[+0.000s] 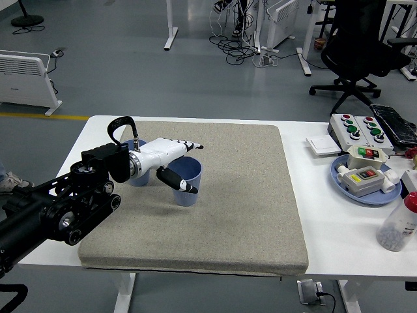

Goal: Push cup pick cup insert cup

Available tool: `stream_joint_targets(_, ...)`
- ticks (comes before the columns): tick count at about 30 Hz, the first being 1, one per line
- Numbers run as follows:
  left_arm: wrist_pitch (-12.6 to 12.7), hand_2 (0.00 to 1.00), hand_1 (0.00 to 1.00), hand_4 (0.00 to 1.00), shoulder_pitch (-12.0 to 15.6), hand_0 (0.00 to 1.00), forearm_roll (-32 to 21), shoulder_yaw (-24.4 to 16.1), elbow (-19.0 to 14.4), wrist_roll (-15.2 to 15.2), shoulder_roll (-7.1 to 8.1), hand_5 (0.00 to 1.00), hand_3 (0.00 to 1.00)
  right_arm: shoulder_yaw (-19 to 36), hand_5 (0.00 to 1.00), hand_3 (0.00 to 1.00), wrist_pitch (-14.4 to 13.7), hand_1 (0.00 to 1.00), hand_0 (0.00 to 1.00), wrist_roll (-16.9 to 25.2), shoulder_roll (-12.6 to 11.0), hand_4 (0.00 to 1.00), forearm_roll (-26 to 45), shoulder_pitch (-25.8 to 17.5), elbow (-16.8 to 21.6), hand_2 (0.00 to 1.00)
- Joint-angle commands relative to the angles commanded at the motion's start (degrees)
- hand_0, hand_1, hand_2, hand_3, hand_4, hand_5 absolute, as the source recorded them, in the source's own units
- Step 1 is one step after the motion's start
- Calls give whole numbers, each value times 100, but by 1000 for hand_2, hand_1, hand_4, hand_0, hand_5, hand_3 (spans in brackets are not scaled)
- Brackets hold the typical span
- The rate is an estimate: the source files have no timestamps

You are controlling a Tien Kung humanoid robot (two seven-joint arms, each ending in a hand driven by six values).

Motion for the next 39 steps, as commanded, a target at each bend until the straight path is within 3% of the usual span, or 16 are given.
stream_joint_targets(2,25,963,846,977,-9,676,44,34,50,-37,-8,583,998,-2,541,621,0,606,708,1,0,200,0,1,0,690)
stream_joint_targets(3,57,830,693,865,-15,475,106,55,92,-80,-13,416,958,-7,537,621,-1,607,708,4,0,200,9,3,0,690)
stream_joint_targets(8,176,830,693,865,-26,475,247,97,148,-142,-18,416,958,-14,537,621,-6,607,708,10,-2,200,22,3,1,690)
stream_joint_targets(9,214,709,616,808,-19,395,231,103,139,-148,-18,350,883,-10,538,621,-6,607,708,8,-2,200,13,3,0,690)
stream_joint_targets(14,254,709,616,808,21,395,234,104,196,-150,-43,350,883,1,538,621,-5,607,708,1,1,200,-6,5,0,690)
stream_joint_targets(15,258,582,541,753,30,352,219,112,217,-156,-44,323,686,3,539,621,-5,607,708,0,1,201,-7,5,-1,690)
stream_joint_targets(20,314,582,541,753,68,352,204,100,215,-180,-35,323,686,8,539,621,-8,607,708,1,5,201,-7,3,-1,690)
stream_joint_targets(21,323,489,494,608,72,356,210,96,208,-183,-33,207,539,8,539,621,-8,607,708,1,5,202,-6,3,-2,690)
stream_joint_targets(26,496,489,494,608,151,356,520,-20,100,-235,-33,207,539,3,539,621,-10,607,708,4,7,202,9,3,-2,690)
stream_joint_targets(27,493,458,476,494,165,375,565,-48,60,-232,-31,112,492,3,540,621,-9,607,708,3,8,202,9,3,-2,690)
stream_joint_targets(29,483,458,476,494,183,375,628,-87,-1,-224,-27,112,492,2,540,621,-8,607,708,2,8,202,8,5,-2,690)
stream_joint_targets(34,226,437,452,506,290,376,663,-459,-597,-17,43,79,478,-22,540,622,-11,607,709,14,9,203,48,0,-3,690)
stream_joint_targets(39,-257,437,455,497,313,378,691,-802,-1433,272,200,81,481,-32,542,622,-7,608,709,12,8,204,68,0,-4,691)
